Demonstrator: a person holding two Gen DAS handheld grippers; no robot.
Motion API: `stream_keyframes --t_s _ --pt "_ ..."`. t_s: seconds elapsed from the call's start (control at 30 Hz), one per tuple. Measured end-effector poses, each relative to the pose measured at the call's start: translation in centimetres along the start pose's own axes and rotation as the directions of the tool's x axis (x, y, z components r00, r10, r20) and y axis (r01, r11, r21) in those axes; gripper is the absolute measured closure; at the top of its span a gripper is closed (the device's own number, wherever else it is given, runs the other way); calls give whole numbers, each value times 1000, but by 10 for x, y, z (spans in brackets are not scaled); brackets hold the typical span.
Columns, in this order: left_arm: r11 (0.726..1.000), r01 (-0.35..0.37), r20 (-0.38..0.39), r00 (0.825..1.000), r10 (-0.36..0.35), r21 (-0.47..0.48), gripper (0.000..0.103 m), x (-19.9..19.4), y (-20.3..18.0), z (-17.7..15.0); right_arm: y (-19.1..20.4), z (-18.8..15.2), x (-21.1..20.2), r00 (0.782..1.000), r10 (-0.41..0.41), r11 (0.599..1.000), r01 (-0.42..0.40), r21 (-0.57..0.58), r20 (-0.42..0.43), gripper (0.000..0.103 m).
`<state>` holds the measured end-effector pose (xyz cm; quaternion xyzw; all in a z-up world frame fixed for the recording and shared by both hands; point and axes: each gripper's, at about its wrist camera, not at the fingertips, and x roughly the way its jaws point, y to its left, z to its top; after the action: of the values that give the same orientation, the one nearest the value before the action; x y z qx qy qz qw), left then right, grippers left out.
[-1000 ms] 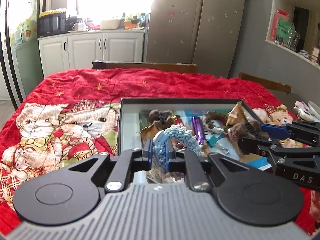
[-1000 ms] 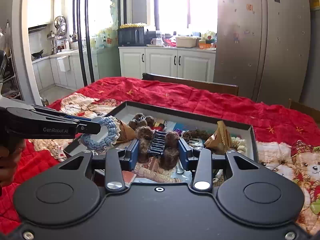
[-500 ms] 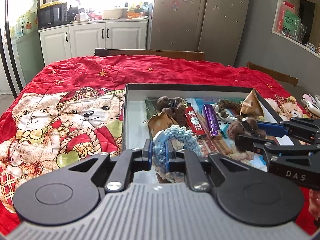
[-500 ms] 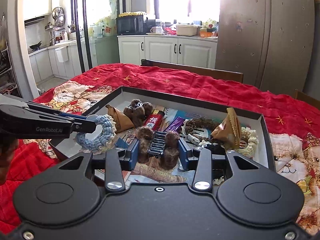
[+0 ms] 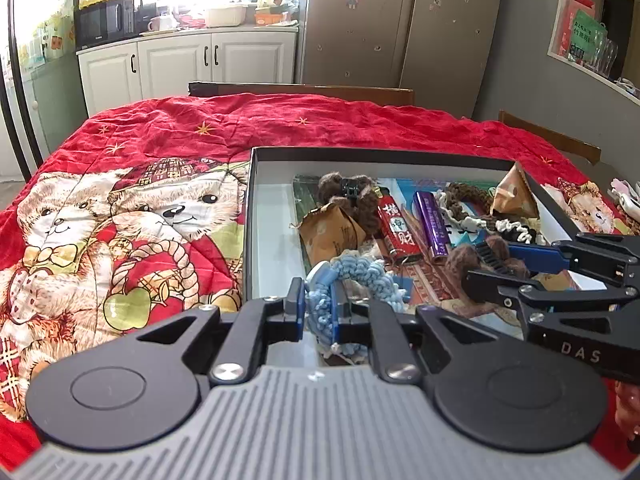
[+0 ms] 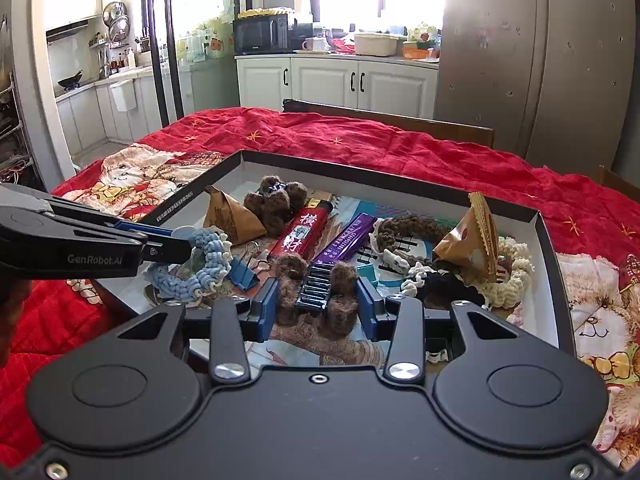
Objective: Organize objects
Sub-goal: 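Lower the blue crochet ring into the box and open the left gripper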
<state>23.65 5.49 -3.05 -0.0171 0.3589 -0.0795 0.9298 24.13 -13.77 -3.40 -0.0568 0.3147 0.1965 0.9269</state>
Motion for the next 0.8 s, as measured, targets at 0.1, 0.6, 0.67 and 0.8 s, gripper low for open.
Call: stream_keyframes --t_s 0.1,0.6,0.67,0.8 --pt "1000 -1 -2 1000 1 1 88 2 0 -1 -1 -1 3 1000 -1 1000 1 0 -6 64" --pt "1000 -6 -9 1000 6 9 88 6 -1 -3 0 -3 11 1000 -2 1000 1 -10 -31 63" --pt "1000 -7 -9 1000 7 12 87 6 -1 -4 0 -3 11 999 -2 1000 1 -11 -33 62" --pt "1000 -2 -10 1000 2 19 71 5 -2 -4 0 -3 11 1000 -5 1000 5 -13 -31 59"
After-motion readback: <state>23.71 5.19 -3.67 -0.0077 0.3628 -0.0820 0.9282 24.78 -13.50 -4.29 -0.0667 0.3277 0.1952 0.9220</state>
